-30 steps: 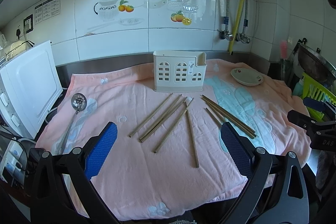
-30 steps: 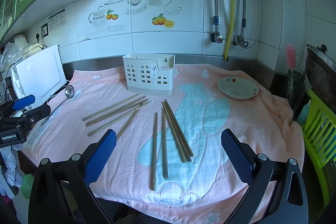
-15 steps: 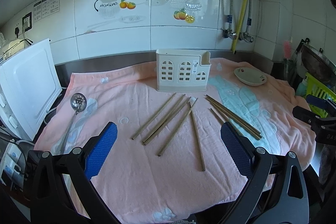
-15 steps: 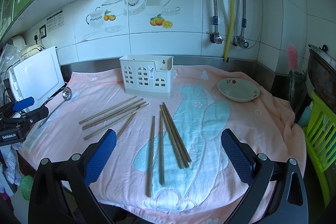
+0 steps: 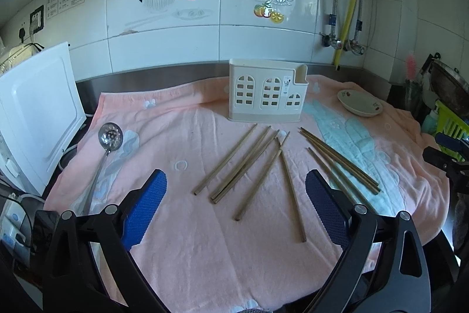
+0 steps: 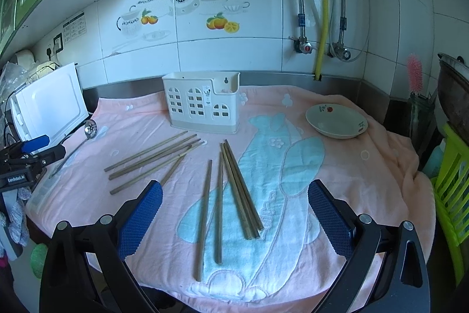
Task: Organize utensils
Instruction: 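Move the left tool toward a wooden chopstick while the right tool approaches another chopstick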
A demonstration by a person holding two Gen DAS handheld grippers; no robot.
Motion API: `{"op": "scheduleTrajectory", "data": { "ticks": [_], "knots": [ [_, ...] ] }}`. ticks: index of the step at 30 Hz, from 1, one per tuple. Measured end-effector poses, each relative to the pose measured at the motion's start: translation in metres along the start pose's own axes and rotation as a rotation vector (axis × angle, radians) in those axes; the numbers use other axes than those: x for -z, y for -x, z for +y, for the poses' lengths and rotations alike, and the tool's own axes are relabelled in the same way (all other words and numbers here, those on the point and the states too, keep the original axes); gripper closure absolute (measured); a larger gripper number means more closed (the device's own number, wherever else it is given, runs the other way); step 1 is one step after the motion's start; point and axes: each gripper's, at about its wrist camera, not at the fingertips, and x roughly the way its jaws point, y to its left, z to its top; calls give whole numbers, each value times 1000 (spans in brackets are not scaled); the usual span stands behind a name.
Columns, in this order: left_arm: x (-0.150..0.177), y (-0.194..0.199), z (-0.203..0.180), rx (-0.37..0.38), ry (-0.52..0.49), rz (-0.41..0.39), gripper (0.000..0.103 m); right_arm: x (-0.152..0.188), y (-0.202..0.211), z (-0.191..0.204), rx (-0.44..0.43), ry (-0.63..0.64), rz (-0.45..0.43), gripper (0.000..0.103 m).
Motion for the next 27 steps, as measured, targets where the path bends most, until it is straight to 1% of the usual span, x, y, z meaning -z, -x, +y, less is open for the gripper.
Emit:
{"op": "scheduleTrajectory", "data": {
  "ticks": [9, 16, 18, 20, 22, 24, 27],
  "knots": [
    [6, -16, 2, 3, -4, 30, 12, 12, -17, -8, 3, -1, 40, 7],
    [14, -34, 3, 11, -26, 83, 20, 20, -33, -13, -4, -10, 74, 8],
    [16, -39, 5, 16, -28, 98, 23, 21, -38, -13, -5, -11, 81, 10],
    [18, -45, 6, 21, -30, 113, 26, 22, -43, -13, -7, -10, 89, 13],
    [21, -50, 5, 22, -46, 122, 29, 23, -48, -14, -10, -14, 100, 14],
    [23, -55, 4, 23, -59, 136, 30, 24, -52, -14, -9, -13, 109, 14],
    [24, -64, 4, 31, -73, 154, 35, 26, -59, -15, -6, -8, 121, 14]
  ]
}}
